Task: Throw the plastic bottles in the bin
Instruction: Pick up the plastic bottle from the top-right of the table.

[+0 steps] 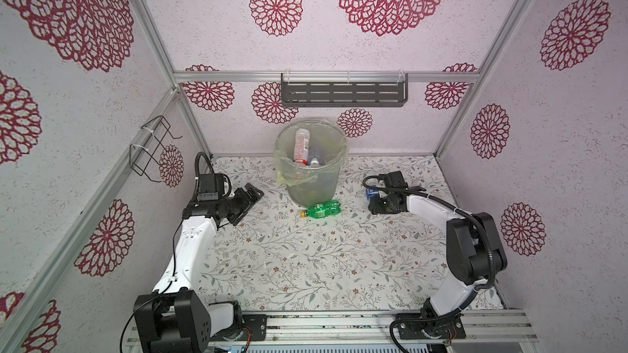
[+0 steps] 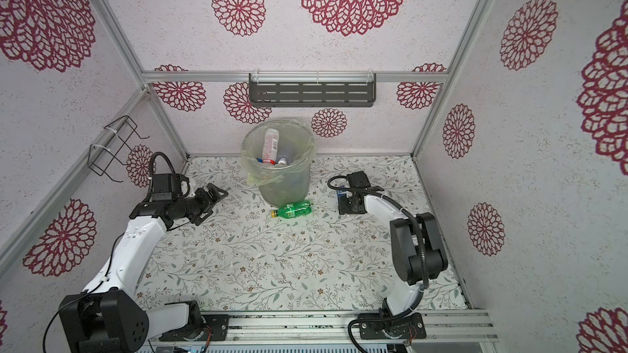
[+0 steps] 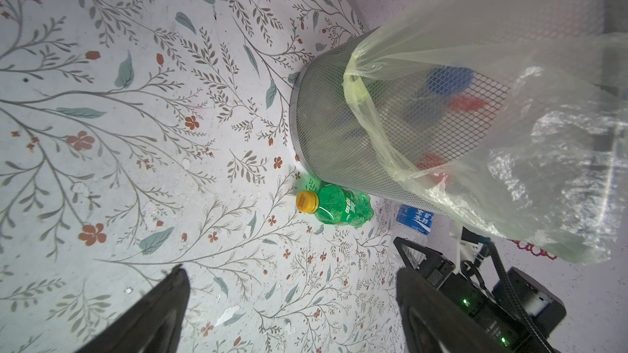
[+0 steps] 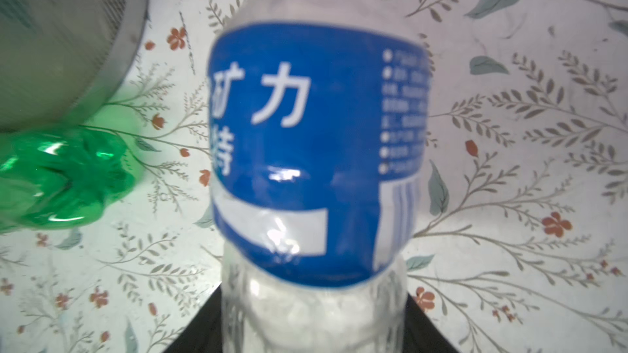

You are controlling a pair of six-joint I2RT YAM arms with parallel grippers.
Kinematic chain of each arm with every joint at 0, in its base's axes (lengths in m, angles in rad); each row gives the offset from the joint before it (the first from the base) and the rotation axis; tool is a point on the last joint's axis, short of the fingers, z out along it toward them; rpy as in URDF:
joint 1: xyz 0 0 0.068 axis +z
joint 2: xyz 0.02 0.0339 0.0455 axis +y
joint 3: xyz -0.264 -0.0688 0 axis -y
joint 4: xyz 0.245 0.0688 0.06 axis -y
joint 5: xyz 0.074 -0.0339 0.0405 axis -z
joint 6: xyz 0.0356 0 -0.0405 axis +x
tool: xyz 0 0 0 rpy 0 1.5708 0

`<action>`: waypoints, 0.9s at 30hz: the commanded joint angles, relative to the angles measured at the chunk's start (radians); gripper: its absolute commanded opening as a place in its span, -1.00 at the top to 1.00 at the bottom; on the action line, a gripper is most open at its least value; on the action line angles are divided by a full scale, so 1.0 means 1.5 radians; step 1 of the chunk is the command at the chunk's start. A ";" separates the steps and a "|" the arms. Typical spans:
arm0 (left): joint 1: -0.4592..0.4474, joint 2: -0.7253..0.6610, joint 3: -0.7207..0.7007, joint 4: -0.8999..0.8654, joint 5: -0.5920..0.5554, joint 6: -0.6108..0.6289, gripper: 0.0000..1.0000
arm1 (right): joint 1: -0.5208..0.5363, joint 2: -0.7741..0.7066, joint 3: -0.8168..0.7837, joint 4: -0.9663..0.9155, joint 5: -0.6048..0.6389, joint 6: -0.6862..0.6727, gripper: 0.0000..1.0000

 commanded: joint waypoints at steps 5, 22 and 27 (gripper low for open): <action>0.012 0.009 -0.009 0.016 0.023 -0.004 -0.95 | 0.014 -0.121 -0.095 0.073 -0.032 0.150 -0.01; 0.017 0.011 -0.009 0.026 0.021 -0.012 -0.95 | 0.068 -0.382 -0.196 0.152 -0.018 0.302 -0.01; 0.017 0.011 -0.012 0.026 0.019 -0.014 -0.95 | 0.076 -0.379 -0.158 0.132 -0.026 0.319 0.01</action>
